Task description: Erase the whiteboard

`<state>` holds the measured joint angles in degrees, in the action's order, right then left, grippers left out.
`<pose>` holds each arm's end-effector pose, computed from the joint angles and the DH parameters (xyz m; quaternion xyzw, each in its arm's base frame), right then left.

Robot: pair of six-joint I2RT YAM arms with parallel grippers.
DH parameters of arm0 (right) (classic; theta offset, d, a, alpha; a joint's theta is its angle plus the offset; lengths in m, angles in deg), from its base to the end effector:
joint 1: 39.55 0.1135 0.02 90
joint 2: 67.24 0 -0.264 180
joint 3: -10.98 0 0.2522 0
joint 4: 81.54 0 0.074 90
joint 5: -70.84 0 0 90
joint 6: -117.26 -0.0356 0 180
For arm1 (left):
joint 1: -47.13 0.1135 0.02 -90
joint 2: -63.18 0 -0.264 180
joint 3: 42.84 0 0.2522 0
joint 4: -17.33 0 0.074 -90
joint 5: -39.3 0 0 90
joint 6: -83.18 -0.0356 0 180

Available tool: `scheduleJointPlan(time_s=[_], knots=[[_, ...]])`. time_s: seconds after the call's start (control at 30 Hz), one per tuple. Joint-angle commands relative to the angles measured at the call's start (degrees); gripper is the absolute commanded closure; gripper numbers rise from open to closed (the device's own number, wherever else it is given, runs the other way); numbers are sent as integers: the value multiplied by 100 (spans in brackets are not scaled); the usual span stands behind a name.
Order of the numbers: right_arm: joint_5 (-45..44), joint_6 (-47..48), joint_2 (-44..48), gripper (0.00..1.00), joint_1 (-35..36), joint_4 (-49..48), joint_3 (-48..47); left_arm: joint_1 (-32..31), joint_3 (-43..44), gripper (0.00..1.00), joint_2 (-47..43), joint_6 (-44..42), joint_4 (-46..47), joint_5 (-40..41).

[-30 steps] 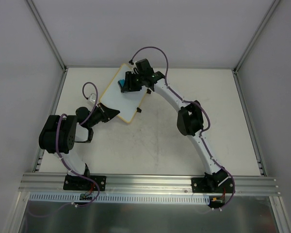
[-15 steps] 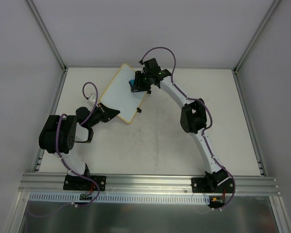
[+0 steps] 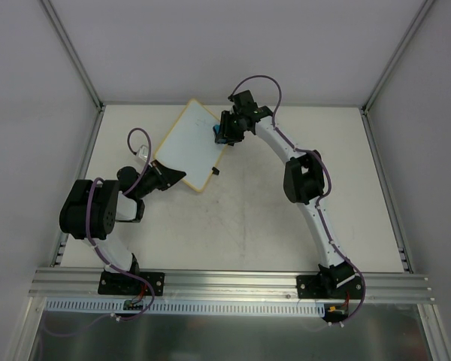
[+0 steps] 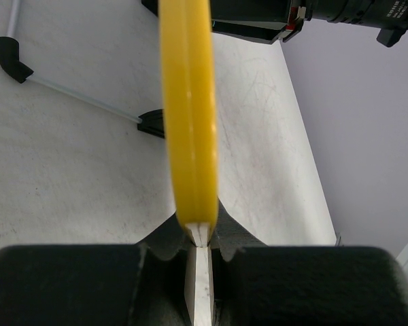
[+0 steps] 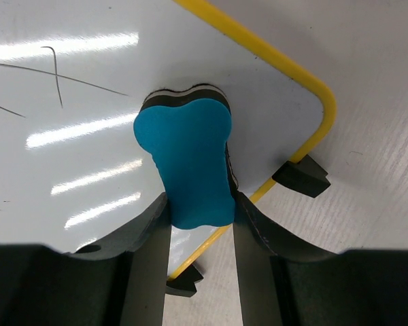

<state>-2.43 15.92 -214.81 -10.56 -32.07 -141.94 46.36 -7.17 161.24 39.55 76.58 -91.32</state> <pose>0.4950 0.2860 0.2033 -0.1958 0.8916 0.2587 0.3158 0.2744 -0.0269 0.1459 -0.0439 0.7203 -0.4888 0.4901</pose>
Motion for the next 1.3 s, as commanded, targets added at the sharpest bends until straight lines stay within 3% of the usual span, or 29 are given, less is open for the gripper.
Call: scheduleJointPlan(time_s=[0.0, 0.8, 1.27], knots=[[-12, 8, 123, 100, 45, 60, -51, -116, -64, 100, -279, 135, 1760, -622], [172, -106, 351, 100, 115, -345, 46, -125, -407, 100, -454, 223, 1716, -763], [436, 43, 501, 100, 984, -362, -94, -283, -310, 100, -428, 206, 1637, -772]])
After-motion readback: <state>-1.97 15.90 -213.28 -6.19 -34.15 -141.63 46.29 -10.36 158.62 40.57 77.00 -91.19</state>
